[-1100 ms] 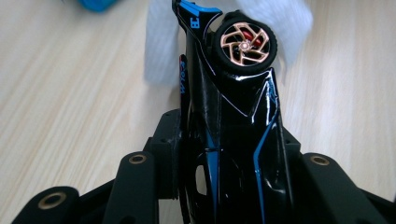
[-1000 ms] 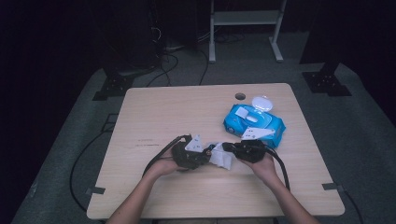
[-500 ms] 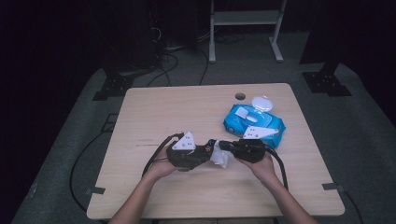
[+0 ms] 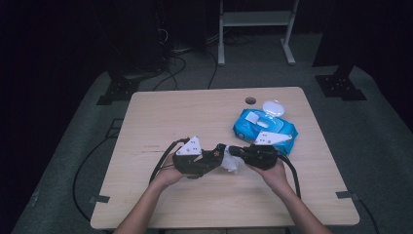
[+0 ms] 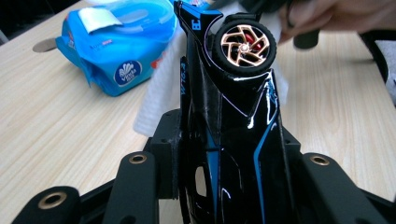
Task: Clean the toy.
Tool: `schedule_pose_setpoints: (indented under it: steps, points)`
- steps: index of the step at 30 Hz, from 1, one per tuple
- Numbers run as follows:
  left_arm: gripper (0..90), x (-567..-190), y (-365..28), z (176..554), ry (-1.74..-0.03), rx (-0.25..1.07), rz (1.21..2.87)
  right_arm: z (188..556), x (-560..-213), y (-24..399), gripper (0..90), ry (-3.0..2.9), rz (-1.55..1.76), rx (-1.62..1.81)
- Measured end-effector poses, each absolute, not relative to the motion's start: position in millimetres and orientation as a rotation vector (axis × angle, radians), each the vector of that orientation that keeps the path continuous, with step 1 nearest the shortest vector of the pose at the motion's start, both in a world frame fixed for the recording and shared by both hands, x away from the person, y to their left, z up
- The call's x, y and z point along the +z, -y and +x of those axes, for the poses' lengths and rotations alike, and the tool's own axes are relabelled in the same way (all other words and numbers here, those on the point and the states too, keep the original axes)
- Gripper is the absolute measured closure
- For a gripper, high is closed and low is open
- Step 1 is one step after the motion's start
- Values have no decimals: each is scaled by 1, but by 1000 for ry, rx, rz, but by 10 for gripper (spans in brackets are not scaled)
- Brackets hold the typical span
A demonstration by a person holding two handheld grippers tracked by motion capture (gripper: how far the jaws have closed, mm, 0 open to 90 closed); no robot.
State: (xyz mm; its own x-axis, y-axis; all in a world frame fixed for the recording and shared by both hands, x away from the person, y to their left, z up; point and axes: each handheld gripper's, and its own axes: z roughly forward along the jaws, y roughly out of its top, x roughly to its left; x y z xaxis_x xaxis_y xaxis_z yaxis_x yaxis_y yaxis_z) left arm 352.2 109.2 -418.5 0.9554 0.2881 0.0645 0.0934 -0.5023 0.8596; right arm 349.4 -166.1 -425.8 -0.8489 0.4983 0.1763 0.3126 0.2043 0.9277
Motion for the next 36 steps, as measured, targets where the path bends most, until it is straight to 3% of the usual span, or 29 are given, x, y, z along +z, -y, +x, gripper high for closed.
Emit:
schedule_pose_setpoints:
  steps: [12,26,36]
  points:
    - [564,-416,-113,355,-286,232,2047,354,-431,166,866,-2312,815,1733]
    - [564,-437,-93,388,-299,251,2330,353,-430,205,865,-2303,889,1661]
    - [562,-446,-79,415,-319,232,2429,353,-432,219,865,-2300,916,1648]
